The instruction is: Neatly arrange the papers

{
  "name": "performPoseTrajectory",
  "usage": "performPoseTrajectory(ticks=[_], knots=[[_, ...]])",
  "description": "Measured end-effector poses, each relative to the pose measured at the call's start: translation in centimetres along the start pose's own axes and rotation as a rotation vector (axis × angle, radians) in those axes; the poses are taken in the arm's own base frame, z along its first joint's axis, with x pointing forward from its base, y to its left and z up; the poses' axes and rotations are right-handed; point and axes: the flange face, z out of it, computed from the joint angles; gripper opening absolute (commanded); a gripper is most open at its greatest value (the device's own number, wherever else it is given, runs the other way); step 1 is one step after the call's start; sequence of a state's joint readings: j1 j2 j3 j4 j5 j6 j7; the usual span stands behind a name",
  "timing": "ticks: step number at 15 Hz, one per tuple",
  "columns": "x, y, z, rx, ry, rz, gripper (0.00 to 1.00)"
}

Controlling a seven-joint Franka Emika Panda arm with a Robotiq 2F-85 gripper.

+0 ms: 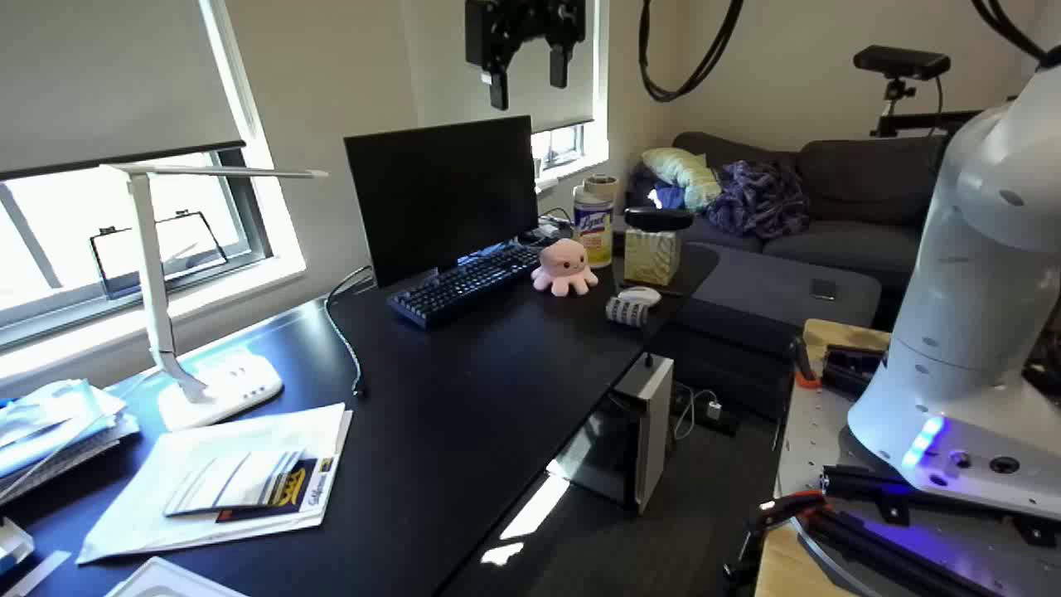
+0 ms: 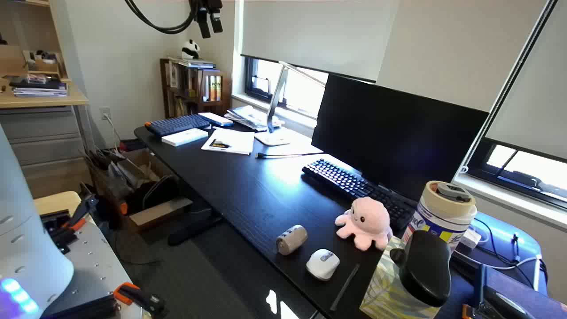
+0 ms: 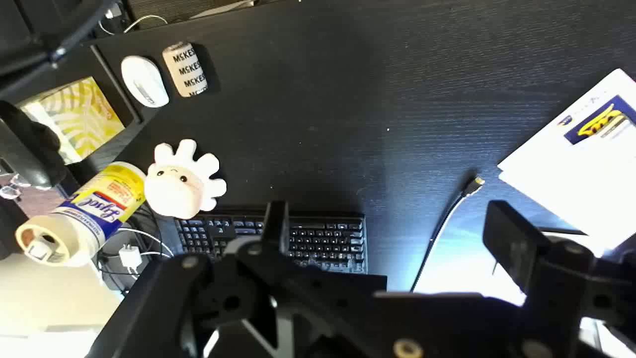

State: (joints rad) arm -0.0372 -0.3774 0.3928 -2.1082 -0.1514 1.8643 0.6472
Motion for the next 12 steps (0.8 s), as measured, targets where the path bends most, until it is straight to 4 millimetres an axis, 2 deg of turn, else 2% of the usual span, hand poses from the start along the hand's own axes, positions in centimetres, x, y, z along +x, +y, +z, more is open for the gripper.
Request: performPoseTrajectory(ticks=[4, 7, 9, 12], knots=[[0.3, -0.1, 0.0, 0.018, 0.003, -0.018, 1.0], [2.4, -1.4, 1.0, 0.074, 0.039, -0.089, 1.0], [4.5, -3.5, 2.7, 0.116, 0.055, -0.155, 1.0], [6.9, -8.3, 6.6, 0.165, 0.016, -0.296, 1.0]])
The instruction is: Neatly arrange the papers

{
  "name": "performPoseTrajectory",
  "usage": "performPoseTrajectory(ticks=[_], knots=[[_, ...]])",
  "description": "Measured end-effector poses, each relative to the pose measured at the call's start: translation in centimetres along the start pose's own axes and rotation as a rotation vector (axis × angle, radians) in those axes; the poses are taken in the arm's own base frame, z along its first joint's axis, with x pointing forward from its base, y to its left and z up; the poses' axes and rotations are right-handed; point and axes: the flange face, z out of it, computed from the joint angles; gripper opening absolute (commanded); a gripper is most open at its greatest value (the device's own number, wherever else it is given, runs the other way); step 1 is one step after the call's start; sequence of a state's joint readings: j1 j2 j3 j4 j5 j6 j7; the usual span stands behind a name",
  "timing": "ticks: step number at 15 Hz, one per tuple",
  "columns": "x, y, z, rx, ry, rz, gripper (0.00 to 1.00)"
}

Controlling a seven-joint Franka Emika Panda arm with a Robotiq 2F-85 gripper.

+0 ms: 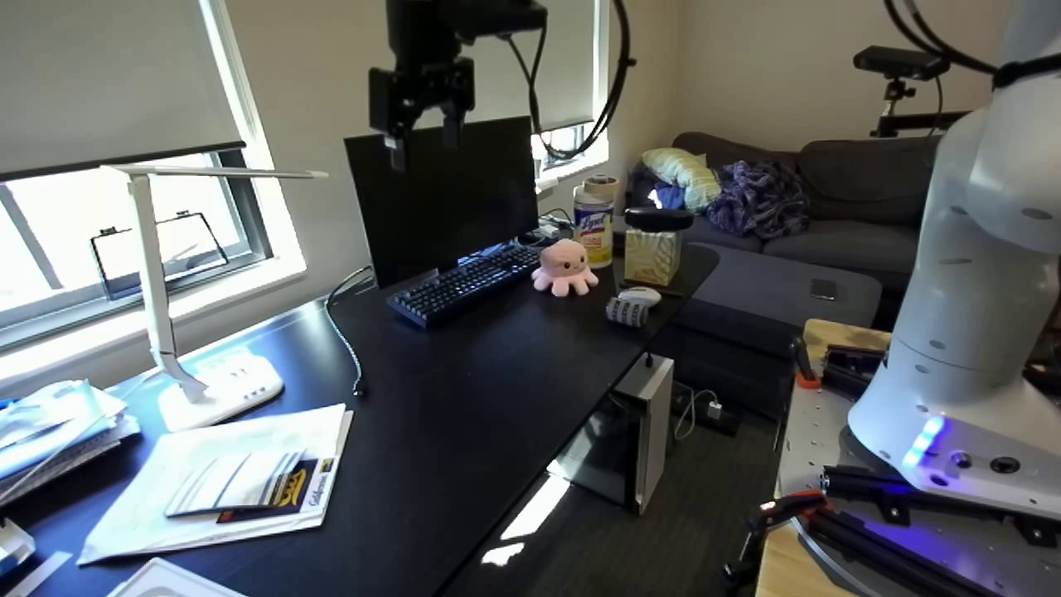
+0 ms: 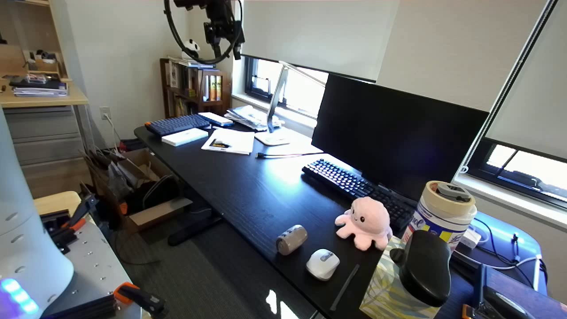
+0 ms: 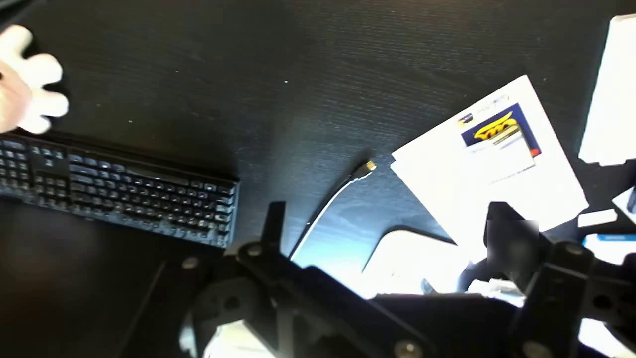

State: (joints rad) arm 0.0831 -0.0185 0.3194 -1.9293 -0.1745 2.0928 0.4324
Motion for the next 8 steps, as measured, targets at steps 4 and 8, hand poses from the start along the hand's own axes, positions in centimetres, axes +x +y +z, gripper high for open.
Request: performPoseTrajectory(ticks=[4, 8], knots=[[4.1, -5.2, 6.7, 0.003, -0.052, -0.195, 1.0], [8.0, -9.3, 12.4, 0.016, -0.058, -0.359, 1.0]])
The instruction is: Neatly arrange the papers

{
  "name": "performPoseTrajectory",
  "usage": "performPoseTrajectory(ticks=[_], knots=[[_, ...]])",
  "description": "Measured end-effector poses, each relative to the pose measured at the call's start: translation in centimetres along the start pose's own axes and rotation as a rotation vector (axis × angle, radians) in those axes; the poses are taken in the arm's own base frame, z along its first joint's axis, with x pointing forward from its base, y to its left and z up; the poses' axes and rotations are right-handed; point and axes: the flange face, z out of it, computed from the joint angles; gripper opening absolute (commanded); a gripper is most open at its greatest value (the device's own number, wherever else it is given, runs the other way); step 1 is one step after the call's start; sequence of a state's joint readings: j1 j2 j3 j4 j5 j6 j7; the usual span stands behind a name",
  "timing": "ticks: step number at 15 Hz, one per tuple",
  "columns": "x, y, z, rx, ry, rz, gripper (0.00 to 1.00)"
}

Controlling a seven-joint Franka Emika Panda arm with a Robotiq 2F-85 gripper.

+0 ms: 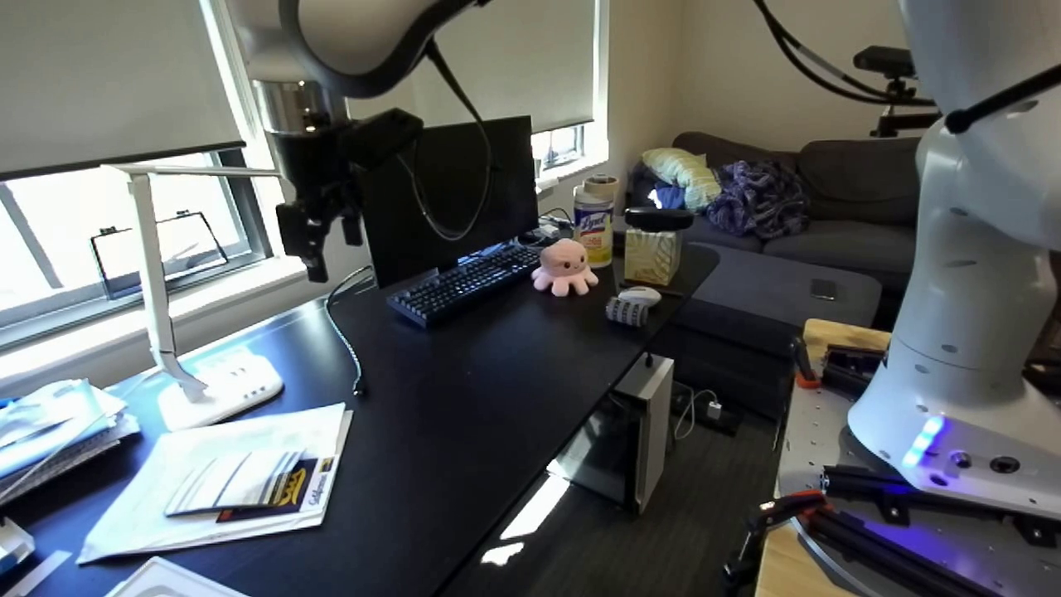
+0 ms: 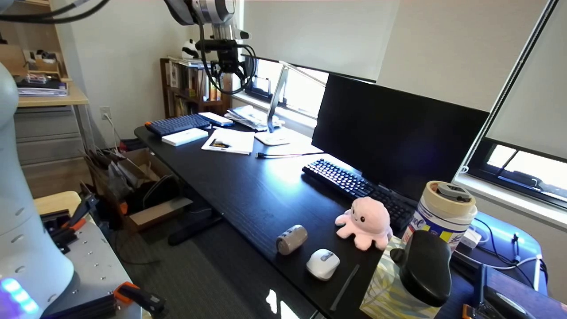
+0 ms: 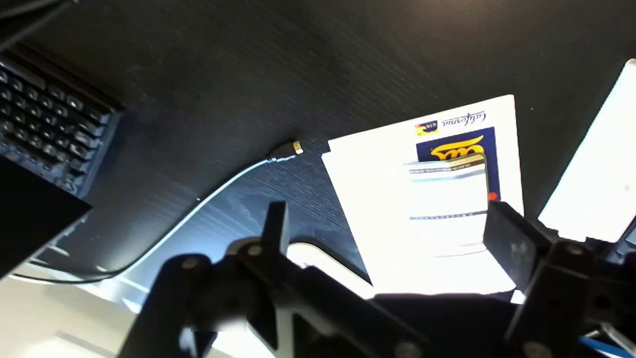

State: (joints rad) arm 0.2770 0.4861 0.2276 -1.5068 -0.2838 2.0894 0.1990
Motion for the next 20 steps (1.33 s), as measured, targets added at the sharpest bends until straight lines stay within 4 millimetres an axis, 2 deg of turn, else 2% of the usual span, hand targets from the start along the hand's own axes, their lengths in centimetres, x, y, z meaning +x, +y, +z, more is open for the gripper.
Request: performPoseTrajectory(ticks=[3, 6, 13, 15, 20], knots=[[3.2, -1.6, 2.4, 0.027, 0.022, -0.105, 1.0], [5.2, -2.7, 3.6, 0.055, 0.045, -0.152, 1.0], [5.8, -2.5, 3.8, 0.055, 0.053, -0.156, 1.0], [6.2, -2.6, 5.7, 0.068, 0.057, -0.18, 1.0], [8.6, -3.3, 13.6, 0.118, 0.128, -0.266, 1.0]])
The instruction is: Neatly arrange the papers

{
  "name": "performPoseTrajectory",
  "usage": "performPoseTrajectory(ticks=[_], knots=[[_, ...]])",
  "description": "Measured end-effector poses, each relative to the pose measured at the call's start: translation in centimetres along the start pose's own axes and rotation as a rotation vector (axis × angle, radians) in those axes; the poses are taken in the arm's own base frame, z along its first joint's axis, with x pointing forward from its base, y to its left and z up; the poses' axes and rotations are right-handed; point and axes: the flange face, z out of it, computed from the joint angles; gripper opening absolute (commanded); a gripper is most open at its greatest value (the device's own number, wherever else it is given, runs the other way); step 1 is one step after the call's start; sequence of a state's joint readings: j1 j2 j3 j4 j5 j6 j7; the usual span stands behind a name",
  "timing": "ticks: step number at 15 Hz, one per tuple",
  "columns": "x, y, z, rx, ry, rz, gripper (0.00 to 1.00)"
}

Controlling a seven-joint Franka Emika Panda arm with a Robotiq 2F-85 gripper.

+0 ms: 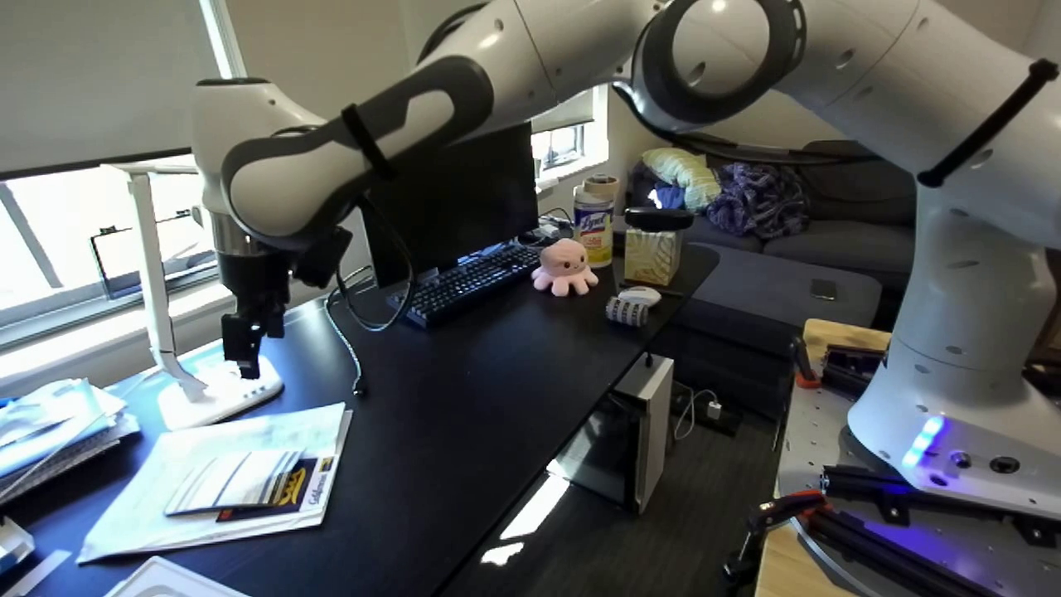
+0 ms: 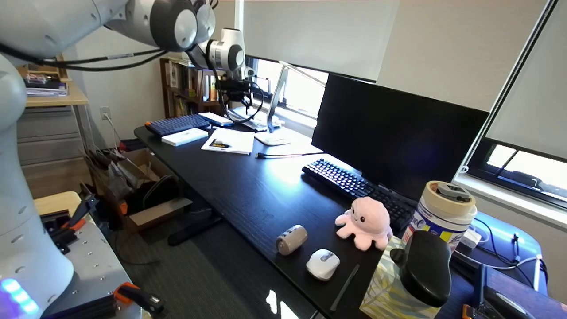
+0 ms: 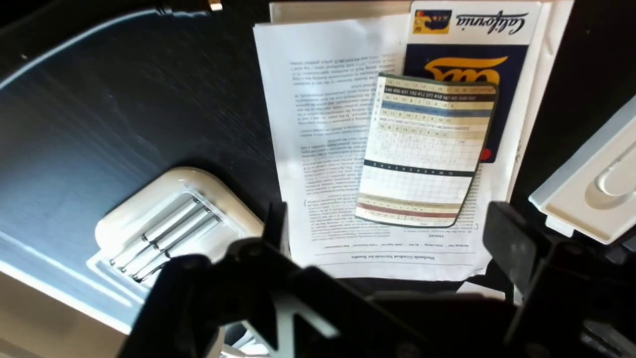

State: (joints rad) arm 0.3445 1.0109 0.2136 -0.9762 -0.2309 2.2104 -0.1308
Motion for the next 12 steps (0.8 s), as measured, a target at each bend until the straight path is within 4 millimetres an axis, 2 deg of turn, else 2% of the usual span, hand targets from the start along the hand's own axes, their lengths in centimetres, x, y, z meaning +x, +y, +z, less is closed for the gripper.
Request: performPoseTrajectory(ticks=[2, 4, 8, 12], knots=[[0.4, -0.1, 2.3, 0.018, 0.012, -0.031, 1.0], [0.8, -0.5, 3.6, 0.031, 0.029, -0.068, 1.0], [1.9, -2.5, 4.8, 0.049, 0.069, -0.131, 1.0], [2.0, -4.4, 6.1, 0.085, 0.078, -0.16, 1.0]])
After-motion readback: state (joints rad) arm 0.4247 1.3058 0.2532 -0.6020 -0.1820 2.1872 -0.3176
